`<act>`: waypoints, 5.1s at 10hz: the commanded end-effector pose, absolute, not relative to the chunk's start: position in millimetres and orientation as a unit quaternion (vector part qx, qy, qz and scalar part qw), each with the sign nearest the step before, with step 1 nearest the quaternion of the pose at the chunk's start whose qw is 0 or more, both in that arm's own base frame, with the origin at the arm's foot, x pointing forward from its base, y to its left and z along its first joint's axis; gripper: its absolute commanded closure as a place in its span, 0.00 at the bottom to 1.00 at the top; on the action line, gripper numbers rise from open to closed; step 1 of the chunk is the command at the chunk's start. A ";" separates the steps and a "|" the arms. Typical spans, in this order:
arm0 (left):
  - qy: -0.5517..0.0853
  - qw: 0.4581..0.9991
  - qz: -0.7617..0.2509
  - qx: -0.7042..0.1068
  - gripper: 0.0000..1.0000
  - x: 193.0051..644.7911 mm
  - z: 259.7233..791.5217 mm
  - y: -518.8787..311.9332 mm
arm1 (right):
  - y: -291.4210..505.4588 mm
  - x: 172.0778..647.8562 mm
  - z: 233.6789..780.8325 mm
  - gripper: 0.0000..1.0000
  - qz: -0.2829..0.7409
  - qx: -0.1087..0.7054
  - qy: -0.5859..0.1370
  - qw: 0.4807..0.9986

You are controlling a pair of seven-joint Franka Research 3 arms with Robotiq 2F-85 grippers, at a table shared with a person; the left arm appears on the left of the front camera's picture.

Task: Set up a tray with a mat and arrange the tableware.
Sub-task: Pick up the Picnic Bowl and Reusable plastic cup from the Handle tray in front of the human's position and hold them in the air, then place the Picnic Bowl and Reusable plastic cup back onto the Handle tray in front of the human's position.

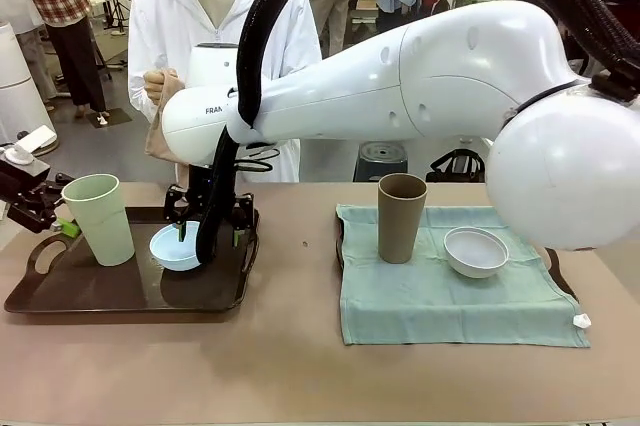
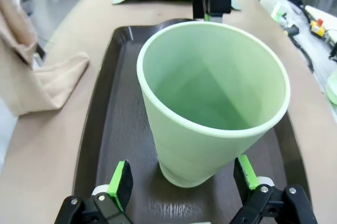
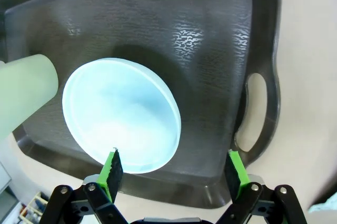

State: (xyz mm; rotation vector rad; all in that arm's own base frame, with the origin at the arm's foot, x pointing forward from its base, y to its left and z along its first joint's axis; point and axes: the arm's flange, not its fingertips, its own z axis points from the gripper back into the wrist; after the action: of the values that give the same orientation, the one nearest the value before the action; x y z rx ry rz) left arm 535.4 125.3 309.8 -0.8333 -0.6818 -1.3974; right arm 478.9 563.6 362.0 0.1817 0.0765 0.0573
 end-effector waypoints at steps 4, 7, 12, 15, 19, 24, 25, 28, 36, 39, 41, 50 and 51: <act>-0.311 0.605 -0.628 -0.379 0.00 533.4 299.7 115.9 | 581.8 494.9 355.3 0.00 0.051 0.107 0.041 0.992; -0.311 0.563 -0.661 -0.387 0.00 529.6 289.4 102.0 | 585.0 500.0 350.1 0.00 0.052 0.109 0.045 0.992; -0.307 0.538 -0.679 -0.394 0.00 529.9 281.6 88.3 | 585.7 503.6 350.1 0.00 0.052 0.112 0.050 0.991; -0.304 0.538 -0.680 -0.396 0.00 530.4 280.9 83.1 | 584.7 505.8 347.7 0.00 0.053 0.101 0.036 0.993; -0.301 0.538 -0.680 -0.398 0.00 530.6 283.3 80.1 | 584.4 509.6 341.6 0.00 0.057 0.080 0.026 0.995; -0.297 0.542 -0.680 -0.394 1.00 531.3 281.9 80.1 | 586.3 508.2 336.6 1.00 0.075 0.052 0.011 0.996; -0.297 0.542 -0.680 -0.394 1.00 531.4 281.5 80.0 | 586.2 508.1 336.3 1.00 0.077 0.050 0.012 0.996; -0.297 0.542 -0.679 -0.395 0.74 531.9 281.7 80.0 | 586.9 507.5 336.5 1.00 0.079 0.048 0.012 0.996; -0.302 0.597 -0.656 -0.350 0.72 508.5 344.4 95.7 | 565.0 465.7 414.7 1.00 0.096 0.104 0.011 0.990; -0.346 0.612 -0.647 -0.295 0.72 459.3 449.8 115.5 | 537.1 412.1 504.5 1.00 0.064 0.088 -0.069 0.992; -0.374 0.616 -0.636 -0.277 0.72 438.8 485.1 122.2 | 535.1 391.9 533.1 1.00 0.058 0.084 -0.079 0.992; -0.380 0.610 -0.641 -0.270 0.72 435.4 502.0 129.2 | 539.6 391.1 553.9 1.00 0.067 0.095 -0.076 0.990; -0.380 0.610 -0.641 -0.270 0.72 435.4 502.0 129.2 | 539.6 391.1 553.9 1.00 0.067 0.095 -0.076 0.990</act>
State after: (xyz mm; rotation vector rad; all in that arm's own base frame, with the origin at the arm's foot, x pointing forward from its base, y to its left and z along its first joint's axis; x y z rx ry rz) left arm 433.8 127.8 500.1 -0.6321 -0.8746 -1.4677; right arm 390.0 538.7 553.5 0.1878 -0.1509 0.1248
